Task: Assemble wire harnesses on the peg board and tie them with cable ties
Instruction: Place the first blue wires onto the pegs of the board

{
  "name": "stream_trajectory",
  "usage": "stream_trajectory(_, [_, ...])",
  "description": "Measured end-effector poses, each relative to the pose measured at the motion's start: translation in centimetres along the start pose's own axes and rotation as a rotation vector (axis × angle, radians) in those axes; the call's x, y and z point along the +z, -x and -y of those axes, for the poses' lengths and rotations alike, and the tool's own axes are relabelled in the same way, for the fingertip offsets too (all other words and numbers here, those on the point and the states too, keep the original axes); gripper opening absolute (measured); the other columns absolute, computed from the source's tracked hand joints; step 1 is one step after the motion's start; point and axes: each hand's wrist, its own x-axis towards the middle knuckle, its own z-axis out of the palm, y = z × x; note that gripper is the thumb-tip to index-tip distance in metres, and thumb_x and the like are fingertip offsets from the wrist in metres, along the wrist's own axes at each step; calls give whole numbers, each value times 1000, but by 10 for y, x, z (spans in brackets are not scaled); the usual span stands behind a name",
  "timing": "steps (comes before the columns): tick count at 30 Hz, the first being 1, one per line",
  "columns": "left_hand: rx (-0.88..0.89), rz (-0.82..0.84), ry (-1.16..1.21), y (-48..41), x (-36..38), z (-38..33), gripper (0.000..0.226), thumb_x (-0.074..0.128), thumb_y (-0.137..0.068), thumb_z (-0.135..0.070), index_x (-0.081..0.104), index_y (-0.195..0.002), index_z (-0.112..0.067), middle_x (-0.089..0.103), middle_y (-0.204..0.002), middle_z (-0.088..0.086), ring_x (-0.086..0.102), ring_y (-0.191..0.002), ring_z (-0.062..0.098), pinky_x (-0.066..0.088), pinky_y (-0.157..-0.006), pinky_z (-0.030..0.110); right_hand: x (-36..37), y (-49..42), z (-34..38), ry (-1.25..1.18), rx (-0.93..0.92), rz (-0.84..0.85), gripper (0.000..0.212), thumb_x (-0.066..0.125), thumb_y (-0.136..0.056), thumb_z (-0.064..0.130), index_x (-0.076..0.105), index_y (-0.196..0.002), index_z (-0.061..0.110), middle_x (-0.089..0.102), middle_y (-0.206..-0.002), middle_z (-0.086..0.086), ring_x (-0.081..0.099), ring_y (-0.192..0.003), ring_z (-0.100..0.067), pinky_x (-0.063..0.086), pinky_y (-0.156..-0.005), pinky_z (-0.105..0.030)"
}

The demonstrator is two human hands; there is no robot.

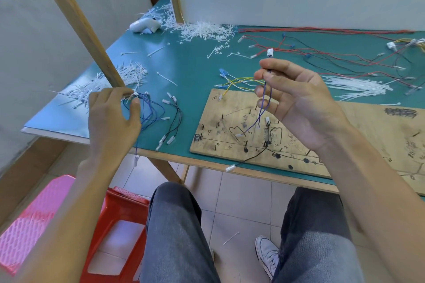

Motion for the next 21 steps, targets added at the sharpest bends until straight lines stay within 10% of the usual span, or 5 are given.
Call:
stream_trajectory(3, [112,37,274,17,-19,-50,26,61,-105,-40,72,-118,-20,72,-115,-7,64,-110,19,49,-98,30,7,1,8,-12,-13,24,21,68,-96,3,69,-116,9,75,-107,-11,66,-77,-21,55,-67,-30])
stream_trajectory(9, [-9,686,932,47,-13,-168,41,54,-104,-53,60,-131,-22,78,-94,-7,73,-105,14,52,-98,29,27,-1,18,17,-40,138,19,68,-96,0,57,-107,12,76,-112,-14,69,-80,-24,60,-72,-35])
stream_trajectory(14, [-89,626,1120,62,0,-169,27,47,-112,-31,58,-105,-8,33,-58,-9,42,-51,21,43,-53,26,11,0,29,74,-24,141,21,70,-95,5,54,-103,17,77,-109,-11,62,-77,-20,55,-67,-28])
stream_trajectory(21, [-123,475,1034,91,8,-159,24,48,-112,-32,59,-93,-22,44,-54,3,38,-48,8,33,-49,14,-5,4,18,150,23,55,12,66,-103,18,61,-110,10,75,-99,-14,60,-69,-25,53,-59,-29])
